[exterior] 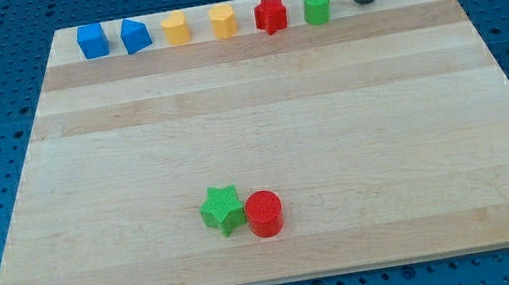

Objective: Slide the green circle diagonal to the heart

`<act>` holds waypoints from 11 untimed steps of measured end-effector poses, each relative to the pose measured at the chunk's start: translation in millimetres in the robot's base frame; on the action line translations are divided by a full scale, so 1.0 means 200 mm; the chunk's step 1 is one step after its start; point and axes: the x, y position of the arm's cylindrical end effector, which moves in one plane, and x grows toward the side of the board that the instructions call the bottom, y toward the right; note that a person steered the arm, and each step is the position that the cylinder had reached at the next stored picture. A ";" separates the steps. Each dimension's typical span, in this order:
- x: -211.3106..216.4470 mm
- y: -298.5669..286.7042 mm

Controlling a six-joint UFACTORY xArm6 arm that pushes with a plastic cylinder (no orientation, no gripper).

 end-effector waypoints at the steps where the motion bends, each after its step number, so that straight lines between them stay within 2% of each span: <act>1: -0.13 -0.09; 3: -0.14 -0.25; 7: 0.21 -0.35; 9: 0.19 -0.58; 11: 0.35 -0.73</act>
